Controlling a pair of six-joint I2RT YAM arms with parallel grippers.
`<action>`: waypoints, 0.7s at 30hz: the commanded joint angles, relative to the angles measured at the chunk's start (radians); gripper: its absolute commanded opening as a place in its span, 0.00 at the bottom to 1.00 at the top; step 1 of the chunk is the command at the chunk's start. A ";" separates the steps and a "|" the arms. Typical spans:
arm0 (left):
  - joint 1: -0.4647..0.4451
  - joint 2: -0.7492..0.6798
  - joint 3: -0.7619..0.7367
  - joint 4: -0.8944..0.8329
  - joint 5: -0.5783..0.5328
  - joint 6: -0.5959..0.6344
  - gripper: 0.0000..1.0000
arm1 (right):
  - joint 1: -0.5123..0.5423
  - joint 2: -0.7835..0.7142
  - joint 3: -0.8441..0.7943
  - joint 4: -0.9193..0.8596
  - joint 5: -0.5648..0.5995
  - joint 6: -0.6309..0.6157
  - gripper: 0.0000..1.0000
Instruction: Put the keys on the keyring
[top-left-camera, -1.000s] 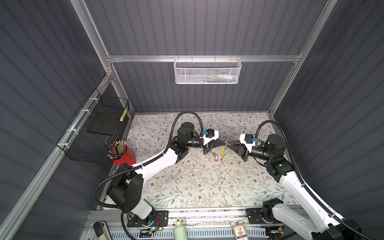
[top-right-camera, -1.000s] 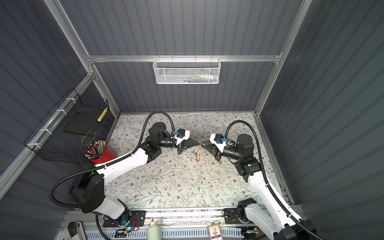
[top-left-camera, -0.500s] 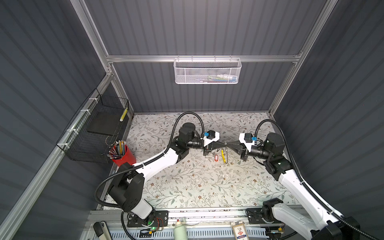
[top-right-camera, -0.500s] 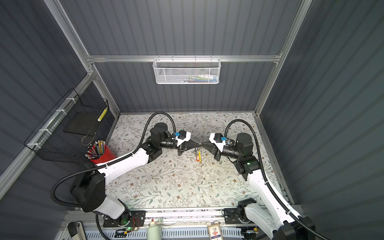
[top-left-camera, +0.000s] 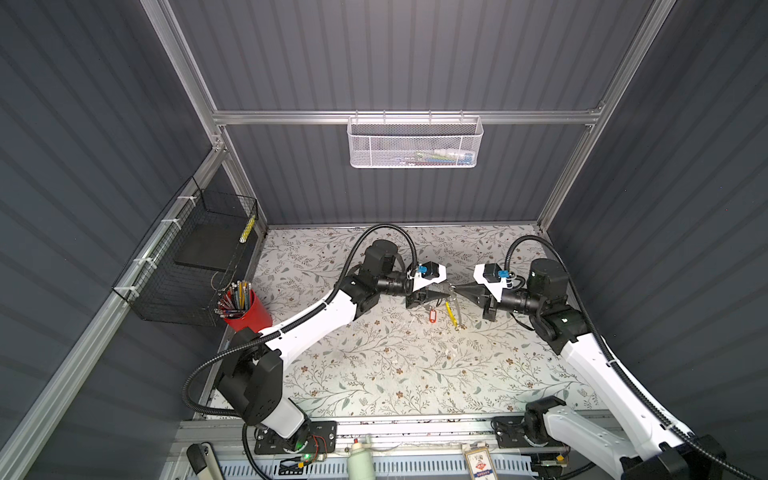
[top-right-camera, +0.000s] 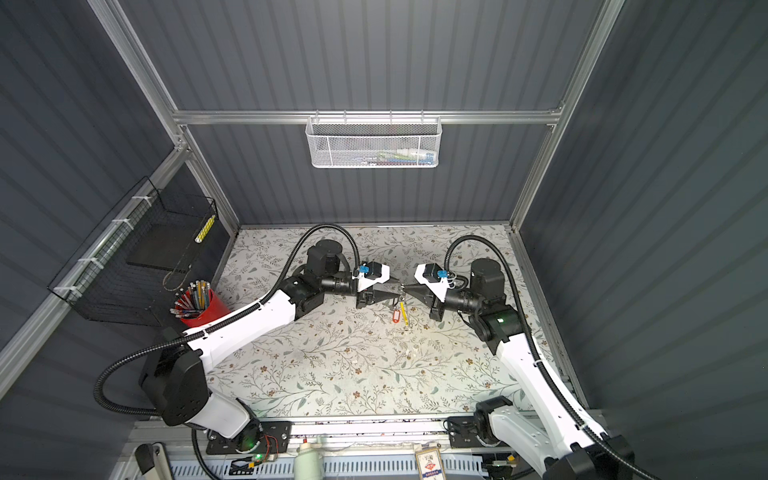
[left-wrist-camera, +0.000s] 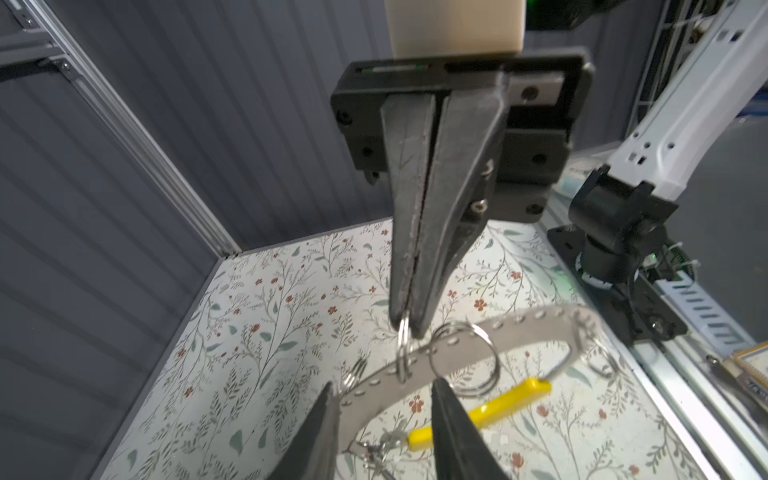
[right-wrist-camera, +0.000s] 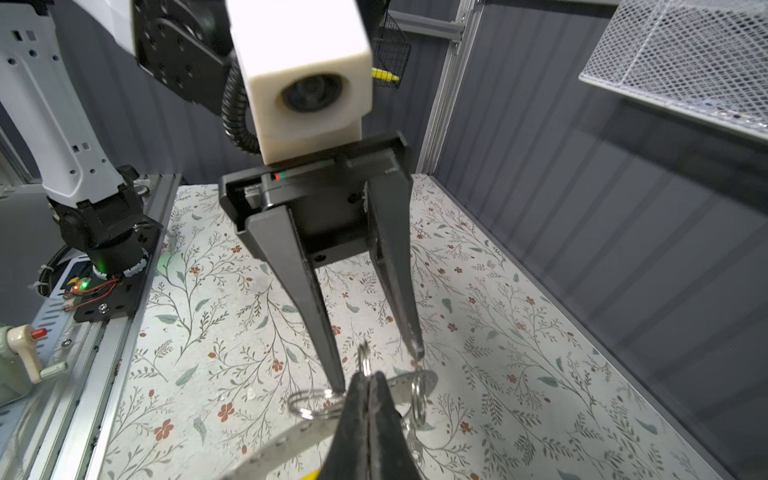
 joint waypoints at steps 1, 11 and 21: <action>-0.016 -0.032 0.083 -0.239 -0.109 0.176 0.38 | -0.003 0.015 0.061 -0.169 0.041 -0.088 0.00; -0.042 0.013 0.210 -0.353 -0.088 0.213 0.33 | 0.006 0.035 0.101 -0.225 0.075 -0.124 0.00; -0.049 0.063 0.252 -0.370 -0.060 0.182 0.28 | 0.022 0.029 0.100 -0.208 0.087 -0.115 0.00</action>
